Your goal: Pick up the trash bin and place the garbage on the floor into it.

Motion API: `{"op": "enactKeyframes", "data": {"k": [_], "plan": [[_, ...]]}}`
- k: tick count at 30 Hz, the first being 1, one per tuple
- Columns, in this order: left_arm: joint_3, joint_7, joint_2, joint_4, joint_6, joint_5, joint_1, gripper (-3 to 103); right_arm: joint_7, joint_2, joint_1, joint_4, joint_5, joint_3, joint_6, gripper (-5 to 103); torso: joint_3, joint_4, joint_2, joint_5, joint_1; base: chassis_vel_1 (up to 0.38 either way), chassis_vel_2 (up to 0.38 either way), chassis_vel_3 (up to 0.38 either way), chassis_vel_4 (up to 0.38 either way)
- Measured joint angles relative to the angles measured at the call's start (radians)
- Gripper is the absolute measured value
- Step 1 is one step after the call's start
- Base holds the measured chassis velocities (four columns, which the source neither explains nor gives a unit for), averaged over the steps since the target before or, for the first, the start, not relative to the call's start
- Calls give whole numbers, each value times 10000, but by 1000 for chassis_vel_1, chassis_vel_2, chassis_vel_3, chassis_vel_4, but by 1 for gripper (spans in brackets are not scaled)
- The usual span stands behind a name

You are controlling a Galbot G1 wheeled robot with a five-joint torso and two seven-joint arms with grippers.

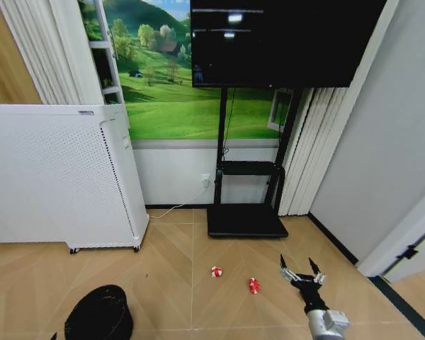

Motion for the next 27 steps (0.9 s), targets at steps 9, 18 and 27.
{"op": "enactKeyframes", "data": {"k": [9, 18, 27], "plan": [[15, -978, 549, -1143, 2945, -3247, -8, 97, 8, 7, 6, -20, -9, -5, -2, 100, -374, 1, -575, 2, -182, 0, 0, 0, 0], [103, -2963, 749, -1838, 5297, -6817, -40, 96, 30, -15, 29, -67, 5, 41, -12, 100, -610, 1, -913, 0, -288, 0, 0, 0, 0], [170, -4310, 483, -2263, 5610, -8537, 117, 97, 34, -4, 50, -198, 0, 22, -12, 100, -836, 1, -1243, 0, -393, 0, 0, 0, 0]]}}
